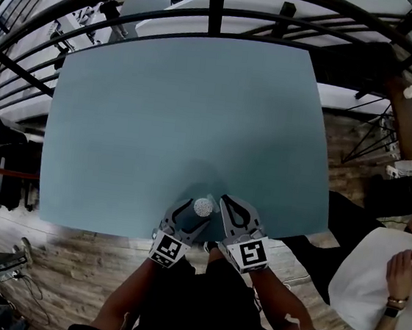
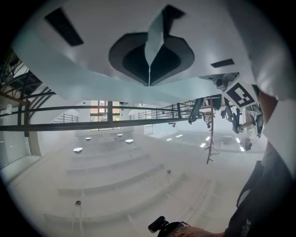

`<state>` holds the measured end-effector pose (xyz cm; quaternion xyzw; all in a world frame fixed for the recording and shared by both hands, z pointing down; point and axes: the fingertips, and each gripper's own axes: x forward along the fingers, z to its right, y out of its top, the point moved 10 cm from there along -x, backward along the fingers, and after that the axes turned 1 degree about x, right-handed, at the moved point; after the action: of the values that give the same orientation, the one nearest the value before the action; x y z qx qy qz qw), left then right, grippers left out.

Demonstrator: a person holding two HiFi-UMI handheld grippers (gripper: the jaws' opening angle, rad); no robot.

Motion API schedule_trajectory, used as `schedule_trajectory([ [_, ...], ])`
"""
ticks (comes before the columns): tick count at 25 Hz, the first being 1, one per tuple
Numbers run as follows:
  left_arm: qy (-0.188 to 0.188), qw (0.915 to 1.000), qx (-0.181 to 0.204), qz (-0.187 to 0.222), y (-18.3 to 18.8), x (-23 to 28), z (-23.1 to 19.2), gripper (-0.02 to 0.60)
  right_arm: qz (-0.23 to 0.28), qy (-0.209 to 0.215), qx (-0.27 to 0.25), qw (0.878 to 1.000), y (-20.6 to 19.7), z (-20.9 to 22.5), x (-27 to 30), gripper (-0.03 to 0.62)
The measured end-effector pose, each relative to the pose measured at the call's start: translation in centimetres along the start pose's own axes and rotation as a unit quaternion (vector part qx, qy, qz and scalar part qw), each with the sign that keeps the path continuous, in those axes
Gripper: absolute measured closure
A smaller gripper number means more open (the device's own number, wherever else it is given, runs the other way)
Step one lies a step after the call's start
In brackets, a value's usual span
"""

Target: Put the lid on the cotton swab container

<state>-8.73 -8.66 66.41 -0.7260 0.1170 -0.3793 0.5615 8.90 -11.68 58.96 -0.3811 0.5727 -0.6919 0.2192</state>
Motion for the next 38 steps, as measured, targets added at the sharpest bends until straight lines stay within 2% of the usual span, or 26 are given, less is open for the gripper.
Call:
schedule_trajectory([
  [7,0.017,0.9998,0.002,-0.013,-0.4,0.7,-0.3,0.270,-0.009,0.005,0.002,1.000,-1.1,0.4,0.4,0.572],
  [14,0.015,0.9996,0.004,-0.022,-1.0,1.0,-0.4,0.275,-0.015,0.018,0.003,1.000,-1.5,0.2,0.7,0.572],
  [22,0.028,0.9992,0.003,-0.029,-1.1,1.3,-0.3,0.319,-0.024,0.041,-0.012,0.999,-1.0,-0.7,1.0,0.572],
  [29,0.026,0.9990,0.017,-0.032,-0.6,1.8,0.0,0.331,-0.024,0.048,-0.006,0.999,-0.6,-0.9,0.8,0.572],
  [38,0.021,0.9990,0.007,-0.038,-0.3,2.2,-0.1,0.337,-0.035,0.063,-0.006,0.997,-1.3,-1.4,1.0,0.572],
])
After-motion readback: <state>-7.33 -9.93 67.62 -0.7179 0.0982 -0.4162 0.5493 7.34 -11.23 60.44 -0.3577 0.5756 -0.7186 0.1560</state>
